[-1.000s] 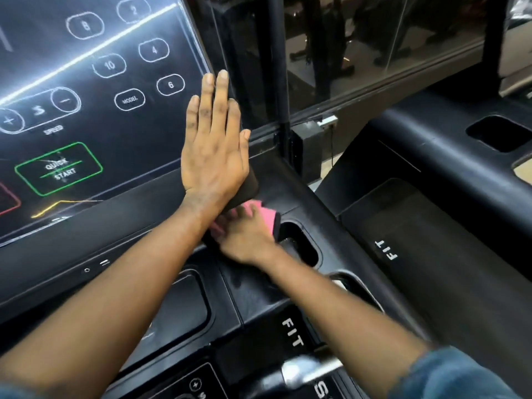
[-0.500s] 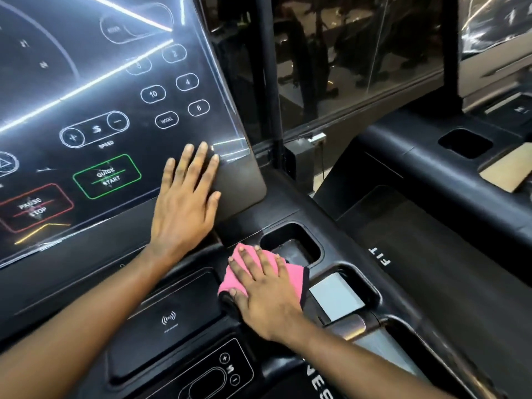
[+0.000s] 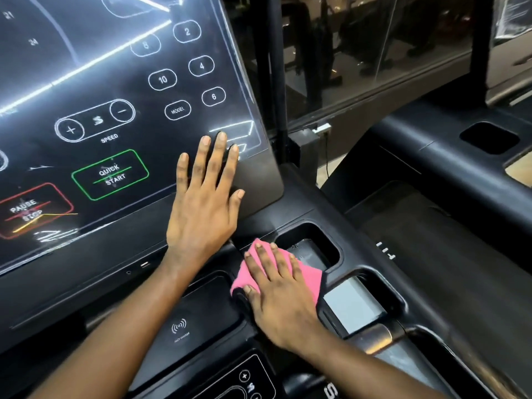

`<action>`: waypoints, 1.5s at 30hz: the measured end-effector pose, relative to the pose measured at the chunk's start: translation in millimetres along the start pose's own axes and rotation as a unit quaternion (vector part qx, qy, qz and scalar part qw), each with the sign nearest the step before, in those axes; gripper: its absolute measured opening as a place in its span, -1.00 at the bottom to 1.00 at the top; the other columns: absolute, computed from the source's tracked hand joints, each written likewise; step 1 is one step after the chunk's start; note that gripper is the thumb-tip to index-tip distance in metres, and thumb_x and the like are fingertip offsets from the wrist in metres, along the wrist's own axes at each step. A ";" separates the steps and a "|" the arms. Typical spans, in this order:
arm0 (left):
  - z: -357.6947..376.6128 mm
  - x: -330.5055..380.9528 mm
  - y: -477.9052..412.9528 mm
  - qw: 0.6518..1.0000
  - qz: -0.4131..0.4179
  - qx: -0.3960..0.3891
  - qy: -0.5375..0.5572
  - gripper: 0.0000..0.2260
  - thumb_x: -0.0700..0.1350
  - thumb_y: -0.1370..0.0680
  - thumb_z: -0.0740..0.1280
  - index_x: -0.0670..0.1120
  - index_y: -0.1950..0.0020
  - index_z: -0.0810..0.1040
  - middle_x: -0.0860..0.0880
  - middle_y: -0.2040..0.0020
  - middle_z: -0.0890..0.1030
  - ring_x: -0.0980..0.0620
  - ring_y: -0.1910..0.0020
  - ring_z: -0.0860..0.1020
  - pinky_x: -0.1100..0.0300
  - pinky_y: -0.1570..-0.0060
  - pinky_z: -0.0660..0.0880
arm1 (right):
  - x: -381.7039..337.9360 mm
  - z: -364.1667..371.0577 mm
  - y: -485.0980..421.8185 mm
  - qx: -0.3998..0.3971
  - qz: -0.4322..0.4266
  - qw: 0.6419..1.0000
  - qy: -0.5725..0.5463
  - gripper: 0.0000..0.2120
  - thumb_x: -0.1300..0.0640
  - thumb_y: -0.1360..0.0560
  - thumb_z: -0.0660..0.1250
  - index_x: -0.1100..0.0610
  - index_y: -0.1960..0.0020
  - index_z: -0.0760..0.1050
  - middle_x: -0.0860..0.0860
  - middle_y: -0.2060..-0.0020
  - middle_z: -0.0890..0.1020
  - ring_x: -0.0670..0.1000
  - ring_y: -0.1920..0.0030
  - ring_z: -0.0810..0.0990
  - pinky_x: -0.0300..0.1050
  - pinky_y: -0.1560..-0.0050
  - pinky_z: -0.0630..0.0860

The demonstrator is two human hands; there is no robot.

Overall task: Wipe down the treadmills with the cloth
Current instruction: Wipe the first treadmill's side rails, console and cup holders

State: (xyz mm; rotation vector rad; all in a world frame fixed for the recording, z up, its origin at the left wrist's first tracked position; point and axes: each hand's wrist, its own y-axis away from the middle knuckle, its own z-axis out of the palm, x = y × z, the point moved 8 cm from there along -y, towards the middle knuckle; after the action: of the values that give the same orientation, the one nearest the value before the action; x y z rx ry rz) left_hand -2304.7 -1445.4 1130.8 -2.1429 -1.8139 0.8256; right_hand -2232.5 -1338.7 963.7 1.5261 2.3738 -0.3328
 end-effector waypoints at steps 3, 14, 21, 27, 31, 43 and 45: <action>1.6 -1.1 -0.5 1.000 0.005 0.000 0.002 -0.35 0.02 -0.66 0.20 -0.08 -0.66 -0.03 -0.08 -0.67 -0.10 -0.08 -0.64 -0.16 -0.17 -0.58 -0.13 | 4.3 -8.8 -68.5 0.005 -0.009 1.000 -0.018 -0.44 -0.13 -0.68 -0.06 0.01 -0.65 0.09 0.02 -0.65 0.07 0.12 -0.64 -0.05 0.10 -0.59 -0.24; 1.8 1.1 -3.3 1.000 -0.015 -0.008 -0.007 -0.40 0.09 -0.66 0.07 -0.07 -0.66 0.01 -0.06 -0.67 -0.13 -0.09 -0.64 -0.16 -0.16 -0.57 -0.21 | 215.5 -49.3 -53.1 -0.057 0.293 0.946 -0.129 -0.44 -0.27 -0.66 -0.12 -0.19 -0.62 0.10 -0.09 -0.62 0.20 0.09 -0.58 0.24 0.26 -0.53 0.15; 2.9 3.7 -3.5 1.000 -0.008 -0.016 -0.024 -0.38 0.11 -0.66 0.06 -0.11 -0.66 0.01 -0.10 -0.66 -0.13 -0.13 -0.64 -0.16 -0.23 -0.56 -0.17 | 172.8 -40.9 -150.3 -0.053 0.239 0.968 -0.057 -0.43 -0.25 -0.66 -0.09 -0.18 -0.65 -0.02 0.00 -0.66 -0.01 0.20 -0.62 0.05 0.31 -0.53 0.03; 2.6 3.8 -4.0 1.000 -0.013 -0.014 -0.019 -0.38 0.11 -0.65 0.07 -0.10 -0.66 0.02 -0.08 -0.67 -0.12 -0.11 -0.64 -0.16 -0.20 -0.56 -0.19 | 59.1 -16.1 -123.3 -0.042 0.002 0.999 0.027 -0.39 -0.26 -0.63 -0.14 -0.12 -0.63 0.08 0.01 -0.65 0.03 0.21 -0.64 -0.09 0.31 -0.56 -0.16; 2.3 3.9 -4.1 1.000 -0.017 -0.014 -0.022 -0.38 0.10 -0.65 0.08 -0.10 -0.66 0.03 -0.08 -0.67 -0.12 -0.10 -0.64 -0.17 -0.20 -0.56 -0.21 | 27.2 -3.9 -58.0 -0.053 -0.111 0.992 0.009 -0.44 -0.25 -0.66 -0.03 -0.19 -0.63 0.04 -0.05 -0.66 -0.07 0.12 -0.64 -0.17 0.23 -0.55 -0.32; 4.2 4.5 -3.4 0.999 -0.020 -0.023 -0.029 -0.37 0.11 -0.64 0.08 -0.11 -0.66 0.04 -0.08 -0.67 -0.11 -0.10 -0.64 -0.15 -0.24 -0.57 -0.12 | 88.9 -34.6 -164.7 -0.052 0.075 0.995 0.028 -0.44 -0.11 -0.68 -0.03 -0.06 -0.66 0.02 0.03 -0.66 -0.02 0.17 -0.63 -0.12 0.30 -0.57 -0.13; 4.2 3.1 -2.4 0.999 -0.023 -0.023 -0.029 -0.37 0.11 -0.65 0.08 -0.10 -0.66 0.03 -0.07 -0.67 -0.12 -0.10 -0.64 -0.16 -0.23 -0.57 -0.13 | 133.6 -41.3 -162.0 -0.062 0.162 0.985 -0.012 -0.44 -0.18 -0.68 -0.10 -0.13 -0.66 -0.03 0.00 -0.66 -0.09 0.16 -0.64 -0.16 0.30 -0.57 -0.15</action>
State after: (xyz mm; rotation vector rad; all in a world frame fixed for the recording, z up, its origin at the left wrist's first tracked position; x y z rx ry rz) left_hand -2308.7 -1442.8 1127.7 -2.1187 -1.9212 0.8525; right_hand -2437.7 -1277.9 957.9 1.7984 2.0386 -0.1258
